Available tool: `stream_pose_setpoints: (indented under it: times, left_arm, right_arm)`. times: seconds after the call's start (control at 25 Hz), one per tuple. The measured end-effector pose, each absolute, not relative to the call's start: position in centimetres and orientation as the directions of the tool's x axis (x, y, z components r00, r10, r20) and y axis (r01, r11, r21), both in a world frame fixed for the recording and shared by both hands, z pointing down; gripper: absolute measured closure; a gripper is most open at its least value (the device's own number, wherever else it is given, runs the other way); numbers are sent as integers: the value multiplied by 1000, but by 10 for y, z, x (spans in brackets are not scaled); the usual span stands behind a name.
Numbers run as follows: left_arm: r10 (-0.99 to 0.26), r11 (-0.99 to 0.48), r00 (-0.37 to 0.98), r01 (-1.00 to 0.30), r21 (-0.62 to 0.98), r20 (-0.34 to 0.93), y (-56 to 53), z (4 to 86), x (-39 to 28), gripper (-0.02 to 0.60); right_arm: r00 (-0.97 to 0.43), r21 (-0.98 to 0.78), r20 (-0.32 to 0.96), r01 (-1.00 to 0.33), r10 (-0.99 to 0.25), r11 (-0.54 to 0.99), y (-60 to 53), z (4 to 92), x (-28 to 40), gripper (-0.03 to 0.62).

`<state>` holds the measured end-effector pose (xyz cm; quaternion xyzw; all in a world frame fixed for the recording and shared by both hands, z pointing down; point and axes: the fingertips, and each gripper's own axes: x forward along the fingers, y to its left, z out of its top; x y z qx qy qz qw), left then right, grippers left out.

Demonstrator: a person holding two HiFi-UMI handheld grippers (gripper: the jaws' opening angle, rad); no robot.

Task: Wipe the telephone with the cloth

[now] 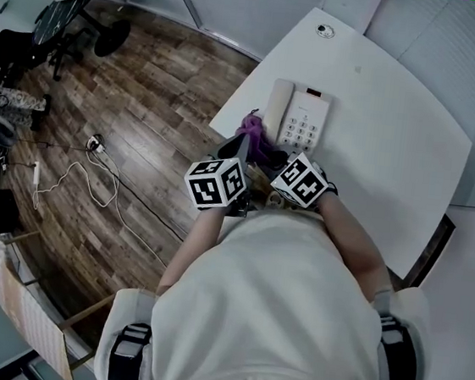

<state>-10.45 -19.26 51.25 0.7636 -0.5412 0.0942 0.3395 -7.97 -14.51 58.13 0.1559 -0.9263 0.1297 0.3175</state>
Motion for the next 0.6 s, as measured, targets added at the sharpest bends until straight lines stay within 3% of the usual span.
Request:
stream_pose_setpoints:
  times: [0.6]
  left_arm:
    - [-760, -230, 417, -890, 394, 499, -215, 506, -101, 561]
  right_arm:
    - [-726, -121, 665, -336, -175, 934, -131, 578, -71, 525]
